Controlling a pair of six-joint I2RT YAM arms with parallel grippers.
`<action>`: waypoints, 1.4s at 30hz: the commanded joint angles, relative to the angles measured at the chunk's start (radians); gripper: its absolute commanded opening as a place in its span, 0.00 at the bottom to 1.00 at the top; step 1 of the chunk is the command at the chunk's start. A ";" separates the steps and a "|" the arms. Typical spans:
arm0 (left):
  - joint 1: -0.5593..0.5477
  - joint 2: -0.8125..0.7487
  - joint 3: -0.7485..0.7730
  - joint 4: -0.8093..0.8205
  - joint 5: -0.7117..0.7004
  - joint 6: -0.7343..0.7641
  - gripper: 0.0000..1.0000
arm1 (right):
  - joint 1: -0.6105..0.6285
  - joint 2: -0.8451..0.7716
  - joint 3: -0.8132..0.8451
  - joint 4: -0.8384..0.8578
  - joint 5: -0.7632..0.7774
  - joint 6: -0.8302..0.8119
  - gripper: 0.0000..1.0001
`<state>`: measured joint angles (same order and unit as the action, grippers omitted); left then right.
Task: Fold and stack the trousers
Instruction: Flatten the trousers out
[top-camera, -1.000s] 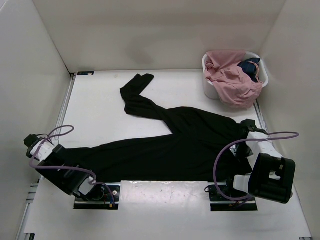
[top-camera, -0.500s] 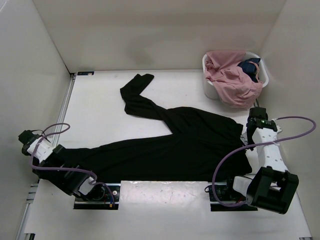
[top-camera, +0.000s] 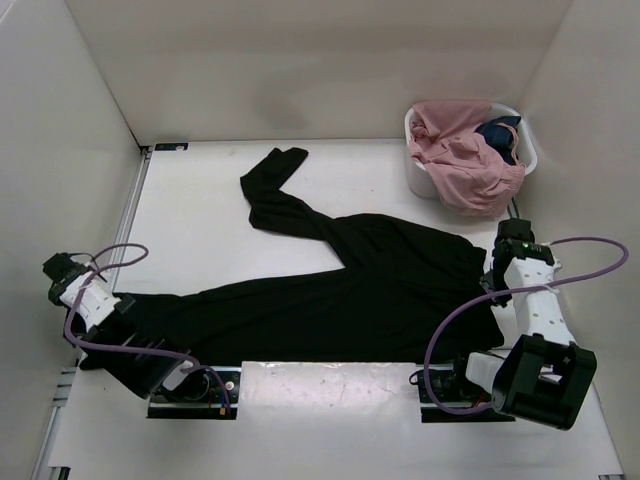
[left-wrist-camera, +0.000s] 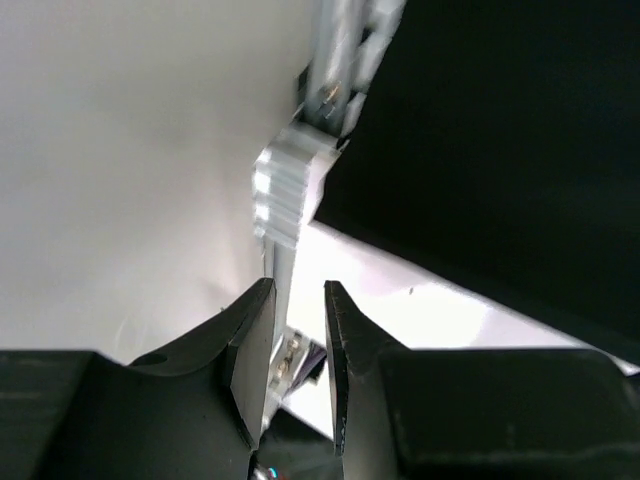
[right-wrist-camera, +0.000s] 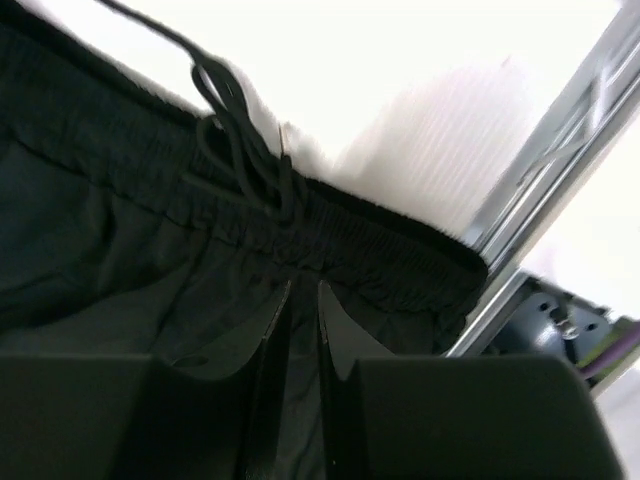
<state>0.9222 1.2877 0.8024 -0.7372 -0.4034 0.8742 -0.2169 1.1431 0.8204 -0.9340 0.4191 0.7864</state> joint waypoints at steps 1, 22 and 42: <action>-0.086 0.002 0.005 -0.028 0.074 -0.059 0.38 | -0.006 -0.006 -0.069 0.007 -0.095 0.037 0.20; -0.490 0.384 0.488 -0.152 0.348 -0.395 0.53 | -0.187 0.115 -0.055 0.087 -0.178 -0.022 0.35; -1.054 1.187 1.443 -0.110 0.523 -0.554 0.92 | -0.066 0.566 0.451 0.176 -0.286 0.046 0.76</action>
<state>-0.1452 2.5130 2.2513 -0.8967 0.1394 0.3164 -0.3092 1.6672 1.1851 -0.7792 0.1757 0.7704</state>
